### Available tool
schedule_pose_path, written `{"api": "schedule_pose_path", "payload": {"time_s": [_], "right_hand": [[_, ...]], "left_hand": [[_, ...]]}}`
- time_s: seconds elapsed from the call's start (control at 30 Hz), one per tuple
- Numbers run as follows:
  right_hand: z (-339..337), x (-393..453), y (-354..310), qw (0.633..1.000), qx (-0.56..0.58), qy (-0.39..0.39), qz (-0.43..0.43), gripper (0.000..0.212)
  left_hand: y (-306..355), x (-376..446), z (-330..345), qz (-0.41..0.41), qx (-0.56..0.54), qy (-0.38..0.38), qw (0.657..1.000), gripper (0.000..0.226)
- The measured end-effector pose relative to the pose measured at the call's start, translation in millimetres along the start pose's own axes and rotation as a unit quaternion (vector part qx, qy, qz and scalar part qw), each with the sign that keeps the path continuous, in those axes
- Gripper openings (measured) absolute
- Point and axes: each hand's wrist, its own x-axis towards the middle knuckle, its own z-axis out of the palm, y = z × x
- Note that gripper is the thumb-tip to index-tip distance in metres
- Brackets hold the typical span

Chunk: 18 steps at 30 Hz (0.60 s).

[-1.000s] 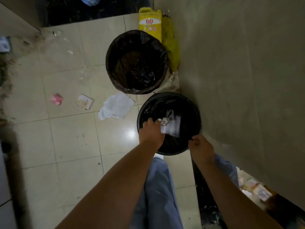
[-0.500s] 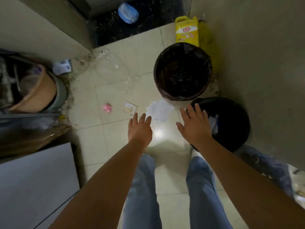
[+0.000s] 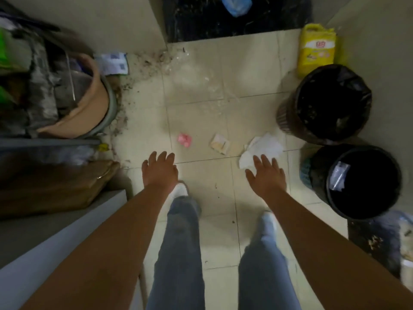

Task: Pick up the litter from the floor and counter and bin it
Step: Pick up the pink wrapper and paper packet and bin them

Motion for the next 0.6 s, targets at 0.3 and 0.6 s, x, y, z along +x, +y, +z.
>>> {"api": "schedule_pose_path", "payload": {"time_s": [0.3,0.6], "right_hand": [[87,136,-69,1.000,-0.003,-0.021,0.000,0.052],[197,348,-61,0.992,0.076,0.083,0.057,0.054]], "left_hand": [[-42,131,99,0.058,0.039,-0.038,0.997,0.047],[-4,327,217,0.109,0.019,0.045,0.993,0.053]]}}
